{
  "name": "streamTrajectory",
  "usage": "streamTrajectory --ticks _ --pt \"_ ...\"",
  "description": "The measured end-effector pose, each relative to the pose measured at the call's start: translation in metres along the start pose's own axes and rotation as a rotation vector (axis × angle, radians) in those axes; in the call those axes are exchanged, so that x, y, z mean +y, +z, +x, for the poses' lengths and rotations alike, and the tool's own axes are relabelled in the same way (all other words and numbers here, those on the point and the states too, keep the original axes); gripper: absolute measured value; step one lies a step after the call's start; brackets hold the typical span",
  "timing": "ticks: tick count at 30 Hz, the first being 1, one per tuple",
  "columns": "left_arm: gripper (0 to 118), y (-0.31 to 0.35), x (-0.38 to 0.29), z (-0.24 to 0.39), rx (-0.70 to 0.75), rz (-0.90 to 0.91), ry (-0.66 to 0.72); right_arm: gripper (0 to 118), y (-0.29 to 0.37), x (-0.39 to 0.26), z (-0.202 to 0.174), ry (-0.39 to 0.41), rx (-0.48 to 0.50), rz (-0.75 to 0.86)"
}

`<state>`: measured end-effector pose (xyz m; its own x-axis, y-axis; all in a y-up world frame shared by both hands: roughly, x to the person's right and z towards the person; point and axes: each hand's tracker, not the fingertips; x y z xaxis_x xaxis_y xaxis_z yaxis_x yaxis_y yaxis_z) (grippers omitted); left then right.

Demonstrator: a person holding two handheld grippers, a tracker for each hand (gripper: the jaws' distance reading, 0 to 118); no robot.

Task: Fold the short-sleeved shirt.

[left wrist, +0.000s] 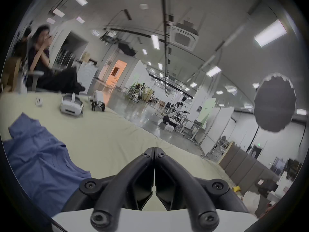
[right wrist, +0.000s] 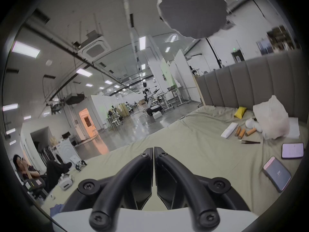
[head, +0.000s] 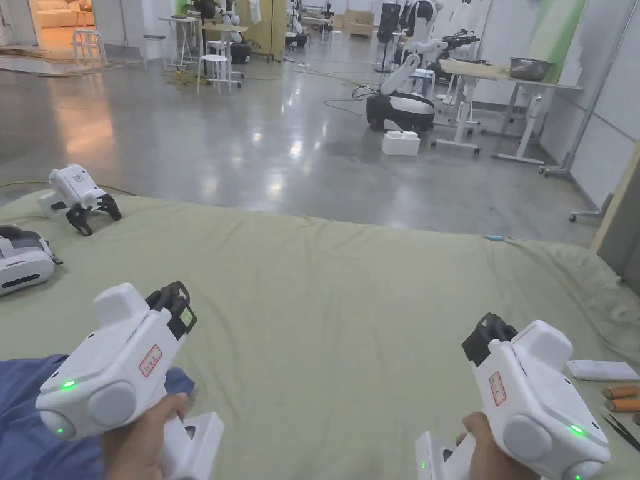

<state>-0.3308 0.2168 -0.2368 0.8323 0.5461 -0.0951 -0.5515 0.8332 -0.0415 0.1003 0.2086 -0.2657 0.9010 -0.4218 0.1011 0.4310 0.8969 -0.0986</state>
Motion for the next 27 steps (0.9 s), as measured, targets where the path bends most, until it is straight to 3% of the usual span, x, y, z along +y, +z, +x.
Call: streamTrajectory --ticks 1,2,3,4,5,7,9,11,12,13,15,16,18,20,24,25,27 --pt "1 0.000 0.001 0.003 0.027 -0.002 -0.092 0 -0.001 -0.001 0.000 0.030 0.008 -0.002" --pt "1 -0.001 -0.004 0.021 0.055 -0.001 -0.267 0 -0.004 -0.001 -0.005 0.111 0.026 -0.017" --pt "0 -0.001 -0.011 0.035 0.072 -0.004 -0.489 0 -0.006 -0.001 -0.012 0.245 0.032 -0.028" --pt "0 -0.003 -0.023 0.050 0.093 -0.007 -0.774 0 -0.009 -0.002 -0.020 0.417 0.043 -0.045" --pt "0 -0.004 -0.037 0.058 0.106 -0.007 -1.014 0 -0.009 -0.008 -0.030 0.637 0.060 -0.015" --pt "0 -0.004 -0.060 0.060 0.100 0.002 -1.360 0 -0.008 -0.021 -0.044 1.074 0.012 0.030" --pt "0 -0.004 -0.080 0.058 0.131 0.030 -1.669 0 -0.001 -0.032 -0.054 1.413 0.009 0.064" --pt "0 0.003 -0.088 0.055 0.103 0.047 -1.823 0 0.001 -0.042 -0.054 1.659 0.024 0.115" --pt "0 0.004 -0.085 0.056 0.080 0.024 -1.806 0 0.003 -0.045 -0.053 1.731 0.041 0.125" --pt "0 0.004 -0.083 0.057 0.071 -0.003 -1.771 0 0.005 -0.045 -0.052 1.746 0.052 0.121" --pt "0 0.003 -0.077 0.056 0.079 -0.030 -1.666 0 0.008 -0.043 -0.055 1.692 0.051 0.118" --pt "0 0.004 -0.072 0.058 0.091 -0.042 -1.549 0 0.002 -0.040 -0.050 1.597 0.062 0.083" --pt "0 0.005 -0.058 0.062 0.084 -0.065 -1.253 0 -0.011 -0.032 -0.041 1.375 0.060 0.035" --pt "0 0.008 -0.039 0.061 0.067 -0.098 -0.890 0 -0.013 -0.020 -0.039 1.061 0.044 -0.026" --pt "0 -0.005 -0.033 0.027 0.060 -0.048 -0.463 0 -0.007 -0.007 -0.022 0.501 0.006 -0.096" --pt "0 -0.004 -0.032 0.024 0.041 -0.035 -0.408 0 -0.016 -0.014 -0.016 0.409 -0.005 -0.103" --pt "0 -0.002 -0.036 0.025 0.032 -0.009 -0.355 0 -0.015 -0.016 -0.010 0.321 -0.015 -0.092"
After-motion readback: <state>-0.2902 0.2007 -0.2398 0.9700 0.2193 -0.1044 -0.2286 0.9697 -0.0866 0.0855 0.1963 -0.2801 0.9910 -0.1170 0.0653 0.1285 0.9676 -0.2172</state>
